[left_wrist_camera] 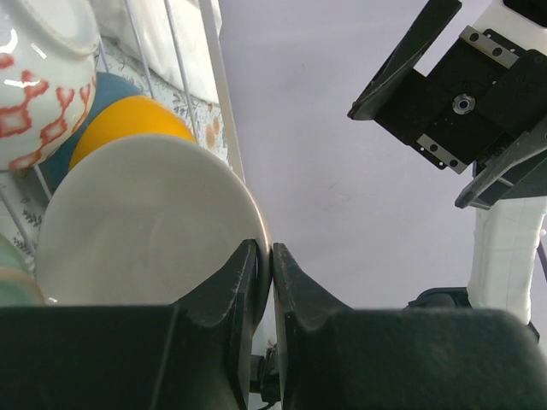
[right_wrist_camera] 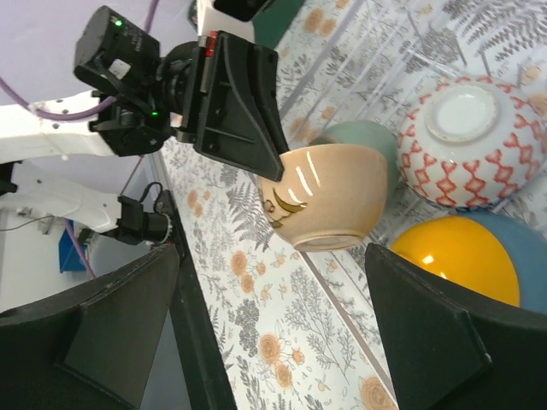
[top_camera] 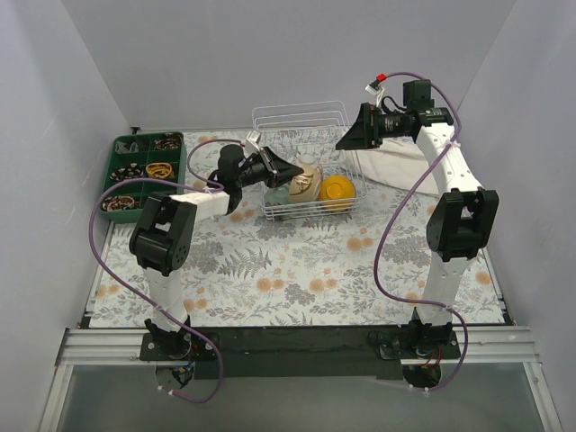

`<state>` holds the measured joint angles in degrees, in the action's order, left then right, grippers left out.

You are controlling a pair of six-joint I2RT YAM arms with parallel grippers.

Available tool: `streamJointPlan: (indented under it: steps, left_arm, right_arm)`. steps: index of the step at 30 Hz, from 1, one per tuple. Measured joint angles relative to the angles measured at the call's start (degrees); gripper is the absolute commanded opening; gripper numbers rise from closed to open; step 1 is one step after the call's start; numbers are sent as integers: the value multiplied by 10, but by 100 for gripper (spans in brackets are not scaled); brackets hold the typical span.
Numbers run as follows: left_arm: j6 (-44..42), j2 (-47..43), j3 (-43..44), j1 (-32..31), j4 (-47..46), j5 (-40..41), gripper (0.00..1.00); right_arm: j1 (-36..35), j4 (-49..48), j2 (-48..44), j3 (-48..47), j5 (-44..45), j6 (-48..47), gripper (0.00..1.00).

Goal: Load the bowls into the dish rack

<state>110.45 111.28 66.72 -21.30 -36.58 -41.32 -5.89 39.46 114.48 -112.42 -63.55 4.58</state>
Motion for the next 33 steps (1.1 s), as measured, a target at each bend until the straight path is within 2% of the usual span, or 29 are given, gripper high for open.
streamJointPlan:
  steps: [2,6,7,8,10,11,14,16,18,25,33]
  left_arm:
    - [3,-1,-10,2,-1,0,0]
    - [4,-4,-33,8,-15,4,0]
    - [4,-4,-37,10,-18,4,0]
    - [5,-4,-40,12,-21,3,0]
    - [5,-4,-49,17,-26,3,0]
    - [5,-4,-52,18,-27,4,0]
    - [-3,-8,-57,21,-29,1,0]
    - [-12,-12,-60,22,-27,0,1]
    - [-22,-16,-61,23,-21,-3,8]
    - [-53,-24,-59,30,1,-16,10]
    - [-78,-33,-58,32,21,-21,13]
  right_arm:
    - [-3,15,0,-3,22,-14,96]
    - [-10,46,0,-21,78,-62,75]
    - [-14,49,0,-28,91,-73,68]
    - [-17,52,0,-34,100,-81,54]
    - [-25,58,1,-47,120,-105,41]
    - [-29,61,2,-53,128,-118,28]
    - [-44,77,4,-61,150,-168,4]
    - [-56,94,4,-56,165,-201,1]
    - [-69,107,4,-42,176,-231,1]
    - [-104,149,13,19,225,-333,1]
    - [-146,161,30,29,244,-394,1]
